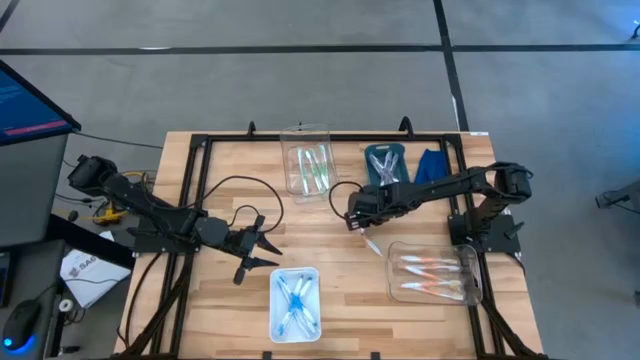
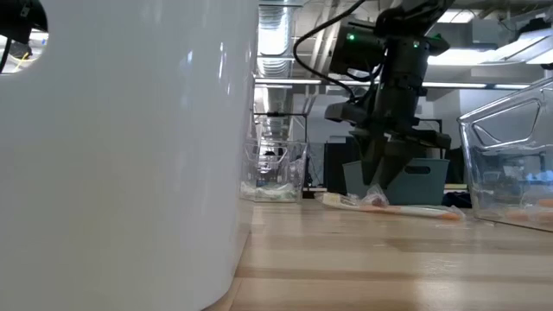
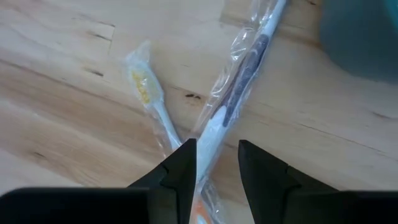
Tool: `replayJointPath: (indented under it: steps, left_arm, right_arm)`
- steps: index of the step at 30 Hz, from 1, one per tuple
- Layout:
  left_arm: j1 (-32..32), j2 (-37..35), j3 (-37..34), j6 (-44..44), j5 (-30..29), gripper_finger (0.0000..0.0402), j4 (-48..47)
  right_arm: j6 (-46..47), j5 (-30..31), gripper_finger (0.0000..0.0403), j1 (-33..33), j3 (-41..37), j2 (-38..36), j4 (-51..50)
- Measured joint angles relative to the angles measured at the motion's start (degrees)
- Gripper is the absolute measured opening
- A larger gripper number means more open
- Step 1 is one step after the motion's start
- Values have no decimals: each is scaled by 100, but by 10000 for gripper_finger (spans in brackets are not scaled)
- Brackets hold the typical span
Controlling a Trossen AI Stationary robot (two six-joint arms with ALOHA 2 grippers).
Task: Pick & Place Toothbrushes
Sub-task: Put the purple toothbrush into the green bin
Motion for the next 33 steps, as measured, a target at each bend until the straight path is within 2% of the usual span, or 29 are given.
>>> replayJointPath:
  steps: [6, 16, 25, 29, 33]
  left_arm:
    - [0, 0, 0, 1, -7, 131, 0]
    - [-4, 2, 0, -4, -4, 131, -4]
    - [-4, 2, 0, -2, -2, 131, -2]
    - [-4, 2, 0, -4, -2, 131, -2]
    - [-2, 2, 0, -4, 2, 131, -2]
  right_arm:
    - [0, 9, 114, 20, 0, 1, 26]
    - [0, -81, 114, 11, 13, 638, 247]
    - [-97, -177, 111, 7, 26, 787, 210]
    - [-267, -210, 85, 13, 19, 743, 187]
    - [-490, -133, 27, 104, 140, 726, -83]
